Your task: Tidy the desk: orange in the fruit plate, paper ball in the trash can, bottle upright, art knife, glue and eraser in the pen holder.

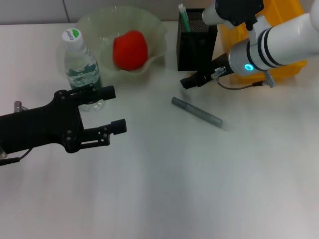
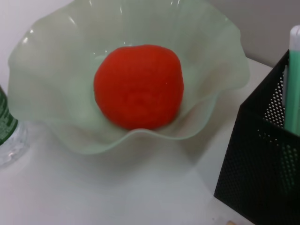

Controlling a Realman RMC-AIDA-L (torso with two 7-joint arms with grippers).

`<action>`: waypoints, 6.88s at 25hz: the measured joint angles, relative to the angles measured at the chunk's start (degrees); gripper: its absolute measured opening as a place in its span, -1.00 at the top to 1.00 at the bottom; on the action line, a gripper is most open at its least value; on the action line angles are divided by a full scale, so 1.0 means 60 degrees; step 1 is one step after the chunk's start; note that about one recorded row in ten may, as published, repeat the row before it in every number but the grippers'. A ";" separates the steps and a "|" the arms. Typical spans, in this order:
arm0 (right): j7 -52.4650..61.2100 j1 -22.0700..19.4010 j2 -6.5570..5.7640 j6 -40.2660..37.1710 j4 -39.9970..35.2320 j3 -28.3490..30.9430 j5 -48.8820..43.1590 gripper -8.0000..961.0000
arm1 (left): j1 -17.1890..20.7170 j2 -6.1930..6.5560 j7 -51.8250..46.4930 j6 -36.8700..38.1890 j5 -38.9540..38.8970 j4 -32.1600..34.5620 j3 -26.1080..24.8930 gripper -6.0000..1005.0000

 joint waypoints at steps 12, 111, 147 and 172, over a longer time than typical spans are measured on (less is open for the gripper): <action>0.0036 -0.0011 0.0047 0.0695 0.0223 -0.0473 0.0105 -0.46 | 0.0022 0.0018 0.0000 0.0038 0.0000 0.0080 0.0001 -0.59; 0.0379 -0.1295 -0.0094 -0.6215 -0.6485 0.2932 -0.0888 0.50 | 0.0129 0.0236 0.0161 0.0160 0.0000 0.0102 -0.0131 -0.59; 0.0477 0.0224 -0.0074 -0.1592 -0.2773 0.2192 -0.2432 0.30 | 0.0145 -0.0007 0.0234 0.0160 -0.0075 0.0102 -0.0131 -0.59; 0.0230 -0.1092 -0.0092 -0.7258 -0.5648 0.1725 -0.2013 -0.22 | 0.0089 -0.0040 0.0237 0.0161 -0.0073 0.0102 -0.0131 -0.59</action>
